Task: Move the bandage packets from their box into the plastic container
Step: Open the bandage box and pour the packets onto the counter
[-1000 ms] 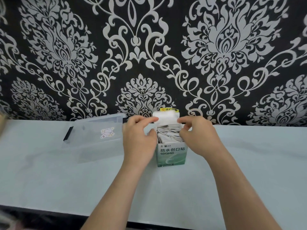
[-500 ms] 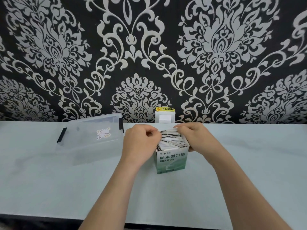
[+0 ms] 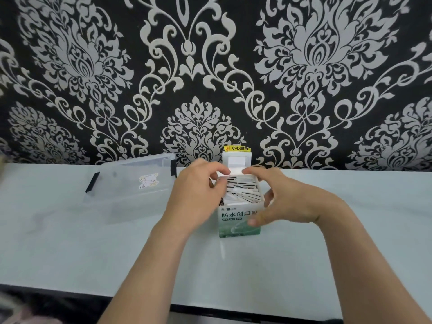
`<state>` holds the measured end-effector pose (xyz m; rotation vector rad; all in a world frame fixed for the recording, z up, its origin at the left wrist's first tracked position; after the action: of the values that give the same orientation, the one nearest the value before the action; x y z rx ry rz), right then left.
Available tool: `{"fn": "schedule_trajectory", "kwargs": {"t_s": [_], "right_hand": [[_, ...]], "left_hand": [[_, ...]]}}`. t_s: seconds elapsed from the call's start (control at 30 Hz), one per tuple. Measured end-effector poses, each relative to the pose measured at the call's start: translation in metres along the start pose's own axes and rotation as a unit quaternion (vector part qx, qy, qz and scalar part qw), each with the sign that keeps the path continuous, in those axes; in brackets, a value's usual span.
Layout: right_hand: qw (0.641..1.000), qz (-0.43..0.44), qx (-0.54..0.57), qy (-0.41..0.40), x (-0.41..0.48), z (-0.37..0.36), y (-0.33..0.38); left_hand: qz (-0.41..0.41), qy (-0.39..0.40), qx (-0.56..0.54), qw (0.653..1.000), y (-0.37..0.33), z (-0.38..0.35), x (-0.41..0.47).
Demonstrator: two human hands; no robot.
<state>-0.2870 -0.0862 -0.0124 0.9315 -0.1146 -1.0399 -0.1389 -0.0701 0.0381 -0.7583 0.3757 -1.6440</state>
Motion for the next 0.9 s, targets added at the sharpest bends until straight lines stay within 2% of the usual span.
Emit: {"fn": "schedule_trajectory", "kwargs": {"t_s": [0.1,0.23,0.37,0.57,0.9], "right_hand": [[0.998,0.014,-0.038,-0.050,0.003,0.007,0.006],[0.996,0.031,-0.050,-0.062,0.001,0.007,0.014],[0.995,0.053,-0.026,-0.079,-0.003,0.008,0.025],[0.992,0.083,-0.002,-0.096,-0.005,0.009,0.039],[0.992,0.084,0.020,-0.088,-0.006,0.010,0.035]], "left_hand": [[-0.011,0.079,0.060,0.995,-0.008,0.001,-0.005],[0.033,0.145,0.088,0.985,-0.011,-0.006,-0.012],[0.067,0.157,0.079,0.982,0.000,0.001,-0.011],[0.054,0.186,0.049,0.980,0.005,-0.002,-0.012],[0.032,0.139,0.088,0.986,0.004,-0.008,-0.007]]}}
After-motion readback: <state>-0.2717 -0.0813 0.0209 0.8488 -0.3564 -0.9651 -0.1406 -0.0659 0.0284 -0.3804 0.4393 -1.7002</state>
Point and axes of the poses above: each hand's wrist, its own x-axis towards the middle knuckle, its own z-axis out of the back of the hand, y = z × x, the point moved 10 cm from there along x, towards the middle knuckle, and after that the axes turned 9 degrees about y, right-handed, at the moved point
